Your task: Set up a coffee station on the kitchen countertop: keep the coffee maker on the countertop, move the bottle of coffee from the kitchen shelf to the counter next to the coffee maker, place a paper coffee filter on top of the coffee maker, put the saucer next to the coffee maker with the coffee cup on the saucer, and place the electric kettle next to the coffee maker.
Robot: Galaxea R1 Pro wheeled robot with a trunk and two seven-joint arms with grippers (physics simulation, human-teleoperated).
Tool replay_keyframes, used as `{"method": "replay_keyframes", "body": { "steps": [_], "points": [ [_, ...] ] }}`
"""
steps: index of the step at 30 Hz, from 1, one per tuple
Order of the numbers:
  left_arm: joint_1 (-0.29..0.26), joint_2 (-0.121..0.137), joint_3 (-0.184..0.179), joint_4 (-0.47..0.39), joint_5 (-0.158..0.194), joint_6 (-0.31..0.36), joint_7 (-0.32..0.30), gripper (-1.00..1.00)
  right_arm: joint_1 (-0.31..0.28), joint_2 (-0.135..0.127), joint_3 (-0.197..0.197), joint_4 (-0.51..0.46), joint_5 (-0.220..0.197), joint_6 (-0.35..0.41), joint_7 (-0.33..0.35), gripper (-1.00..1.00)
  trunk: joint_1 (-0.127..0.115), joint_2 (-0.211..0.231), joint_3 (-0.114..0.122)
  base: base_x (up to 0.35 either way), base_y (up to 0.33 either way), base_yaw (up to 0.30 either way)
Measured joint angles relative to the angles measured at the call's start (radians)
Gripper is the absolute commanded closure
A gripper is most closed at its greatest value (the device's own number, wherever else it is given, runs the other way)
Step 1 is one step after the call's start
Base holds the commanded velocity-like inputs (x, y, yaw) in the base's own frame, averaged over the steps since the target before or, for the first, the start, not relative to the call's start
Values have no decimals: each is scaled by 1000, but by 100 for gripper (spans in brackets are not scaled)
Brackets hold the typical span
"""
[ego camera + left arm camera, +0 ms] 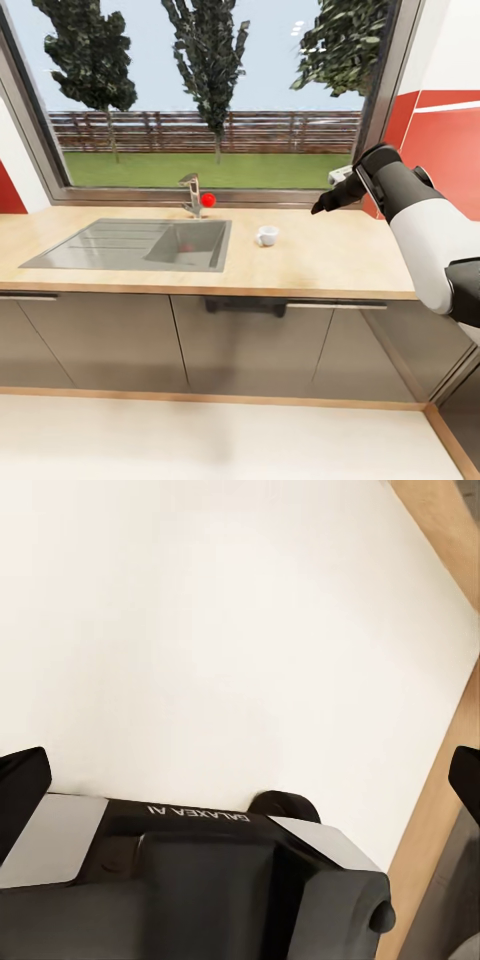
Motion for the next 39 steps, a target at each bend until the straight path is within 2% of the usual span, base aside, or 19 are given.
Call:
{"method": "replay_keyframes", "body": {
  "steps": [6, 13, 23, 32, 39],
  "points": [
    [0, 0, 1, 0, 0, 0, 0, -100, 0, 0, 1, 1, 3, -1, 46, -100, 0, 0, 0, 251, 0, 0],
    [0, 0, 0, 0, 0, 0, 0, -100, 2, 1, 1, 1, 3, -1, 51, -100, 0, 0, 0, 182, 45, 10],
    [0, 1, 1, 0, 0, 0, 0, -100, 5, 9, 0, 1, 4, -2, 51, -100, 0, 0, 0, 80, 27, 220],
    [0, 2, 1, 0, 0, 0, 1, -100, 9, 8, -1, 5, 6, -1, 50, -100, 0, 0, 0, 74, 1, 48],
    [0, 2, 0, 0, 0, 0, 1, -100, 18, 3, 0, 116, 10, -4, 40, -100, 0, 0, 0, 120, -17, 1]
  ]
}}
